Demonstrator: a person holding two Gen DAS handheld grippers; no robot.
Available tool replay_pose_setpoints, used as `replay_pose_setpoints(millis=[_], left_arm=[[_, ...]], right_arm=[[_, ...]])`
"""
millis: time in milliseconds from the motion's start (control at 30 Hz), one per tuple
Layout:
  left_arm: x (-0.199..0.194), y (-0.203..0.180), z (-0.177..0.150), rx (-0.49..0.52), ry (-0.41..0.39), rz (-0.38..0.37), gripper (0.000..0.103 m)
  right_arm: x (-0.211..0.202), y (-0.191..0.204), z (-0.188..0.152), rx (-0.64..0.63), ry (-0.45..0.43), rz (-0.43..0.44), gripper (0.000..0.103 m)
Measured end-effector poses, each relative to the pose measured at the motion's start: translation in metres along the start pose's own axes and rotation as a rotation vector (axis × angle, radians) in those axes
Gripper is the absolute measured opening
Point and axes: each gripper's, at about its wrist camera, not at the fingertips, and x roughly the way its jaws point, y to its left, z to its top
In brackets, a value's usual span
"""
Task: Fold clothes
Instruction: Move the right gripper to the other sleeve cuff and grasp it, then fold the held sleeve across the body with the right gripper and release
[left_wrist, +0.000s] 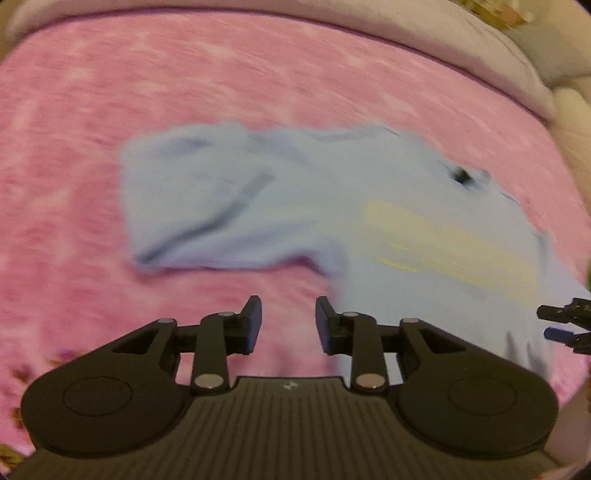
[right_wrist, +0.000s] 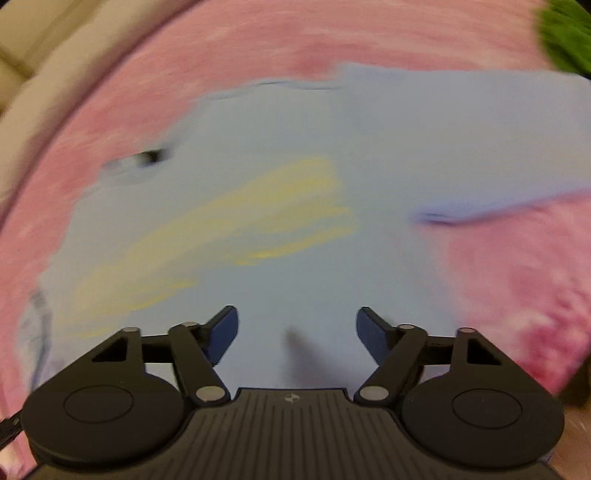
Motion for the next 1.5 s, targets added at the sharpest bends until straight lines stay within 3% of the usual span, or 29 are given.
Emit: replay_pose_setpoints(millis=[167,367,500,633,867,933,967,1133,1200,1400,1500], left_arm=[[0.008,0.044,0.017,-0.085,-0.009,0.079,0.028],[0.001,0.099,0.033,-0.138,-0.019,0.072,0.029],[0.006,0.126,0.037,-0.179,-0.01,0.061,0.03],[0.012,0.145,0.037,-0.224,0.001,0.055,0.03],[0.018,0.153,0.041,-0.246,0.009,0.042,0.031],[0.019,0.151,0.045,-0.245,0.008,0.04,0.031],[0.019,0.149,0.047,-0.24,0.006,0.038,0.031],[0.017,0.129,0.063,-0.197,-0.011,0.003,0.031],[0.018,0.11,0.072,-0.166,-0.016,-0.046,0.031],[0.031,0.036,0.09,-0.035,0.002,-0.174,0.031],[0.049,-0.005,0.088,0.032,0.047,-0.215,0.031]], right_arm=[[0.04,0.085,0.0,-0.127,0.062,0.181,0.052],[0.091,0.187,-0.01,-0.231,0.138,0.382,0.035],[0.128,0.245,-0.013,-0.229,0.195,0.482,0.035],[0.161,0.279,-0.013,-0.168,0.239,0.533,0.037],[0.214,0.307,-0.02,-0.048,0.301,0.55,0.038],[0.217,0.312,-0.022,-0.045,0.274,0.58,0.015],[0.213,0.312,-0.021,-0.055,0.249,0.592,0.009],[0.139,0.284,0.004,-0.105,-0.001,0.664,0.008],[0.099,0.252,0.019,-0.092,-0.118,0.64,0.008],[-0.01,0.116,0.045,0.022,-0.419,0.374,0.008],[-0.016,0.047,0.041,0.116,-0.434,0.197,0.008]])
